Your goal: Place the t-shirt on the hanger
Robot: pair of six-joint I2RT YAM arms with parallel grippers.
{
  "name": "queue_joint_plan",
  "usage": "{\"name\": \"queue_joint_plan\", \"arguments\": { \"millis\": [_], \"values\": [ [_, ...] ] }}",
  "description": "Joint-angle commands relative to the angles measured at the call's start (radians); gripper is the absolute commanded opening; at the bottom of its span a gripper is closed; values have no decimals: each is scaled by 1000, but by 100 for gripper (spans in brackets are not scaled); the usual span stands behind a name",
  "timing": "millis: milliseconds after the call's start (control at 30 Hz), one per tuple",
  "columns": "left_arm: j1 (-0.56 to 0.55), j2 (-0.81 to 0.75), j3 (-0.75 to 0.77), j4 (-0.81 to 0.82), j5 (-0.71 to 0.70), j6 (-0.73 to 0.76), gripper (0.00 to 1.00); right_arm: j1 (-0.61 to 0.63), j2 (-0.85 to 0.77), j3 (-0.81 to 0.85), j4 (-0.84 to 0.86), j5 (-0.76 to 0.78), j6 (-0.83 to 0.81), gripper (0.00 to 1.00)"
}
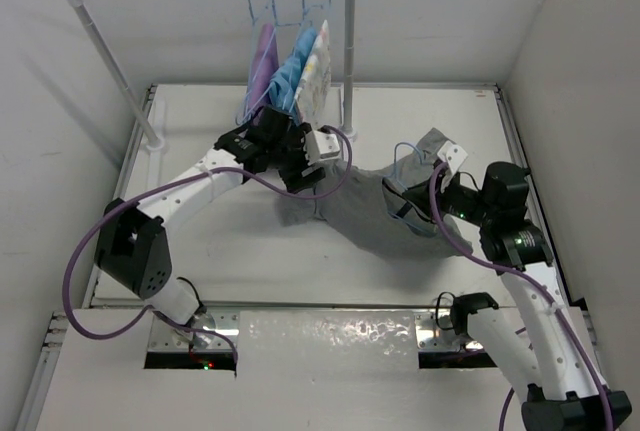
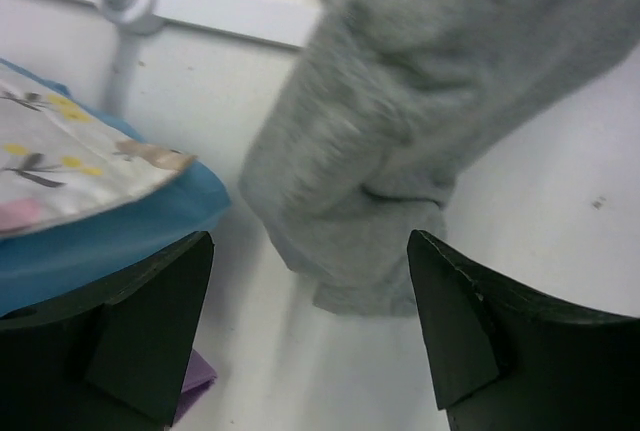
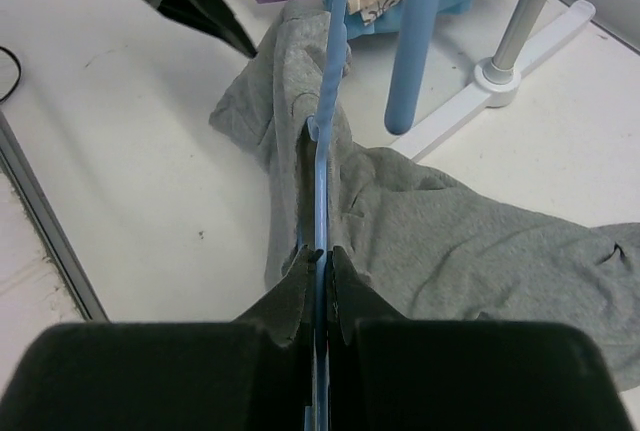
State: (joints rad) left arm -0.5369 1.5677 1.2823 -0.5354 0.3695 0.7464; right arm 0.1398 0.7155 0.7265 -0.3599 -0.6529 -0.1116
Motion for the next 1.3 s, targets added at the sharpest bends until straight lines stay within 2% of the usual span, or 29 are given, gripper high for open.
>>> {"name": "queue_joint_plan", "arguments": {
  "millis": [0,67,100,167,200,233,333,367,400,433,467,533,700,933,1067,1267],
  "values": [
    [2,-6,9,149,-35,-10,75,-3,-33,47,4,-51,-26,0],
    [2,2,-12,169,-30,4,72,-5,-45,39,-1,-47,-33,0],
    [3,3,-15,181,-26,7,51,-5,-57,39,-2,-31,-33,0],
    [3,21,-5,172,-29,18,27,-5,-62,36,-2,-19,-37,0],
    [3,29,0,146,-46,19,11,-3,-63,36,-2,-13,-39,0],
    [2,38,6,134,-56,25,8,-5,-62,39,-4,-4,-40,0],
    [9,35,-3,123,-40,33,8,-3,-51,44,-7,-5,-37,0],
    [9,34,-6,118,-24,37,11,-5,-48,44,-7,-5,-36,0],
    [11,31,-5,104,5,39,21,-3,-44,42,-7,-2,-36,0],
    [9,29,-3,100,12,44,21,-3,-42,42,-14,1,-39,0],
    [11,26,0,92,25,51,9,-3,-41,40,-14,9,-39,0],
    [11,23,0,98,10,53,0,-3,-37,33,-14,12,-37,0],
    [17,51,3,95,-118,44,0,-5,-56,43,-25,29,-46,0],
    [101,75,3,95,-76,-15,0,-3,-85,65,-91,58,-76,0],
    [103,92,-27,106,-113,-18,0,-3,-99,85,-114,73,-79,0],
    [103,107,-54,112,-80,-22,0,-3,-110,154,-186,88,-100,0]
  ]
}}
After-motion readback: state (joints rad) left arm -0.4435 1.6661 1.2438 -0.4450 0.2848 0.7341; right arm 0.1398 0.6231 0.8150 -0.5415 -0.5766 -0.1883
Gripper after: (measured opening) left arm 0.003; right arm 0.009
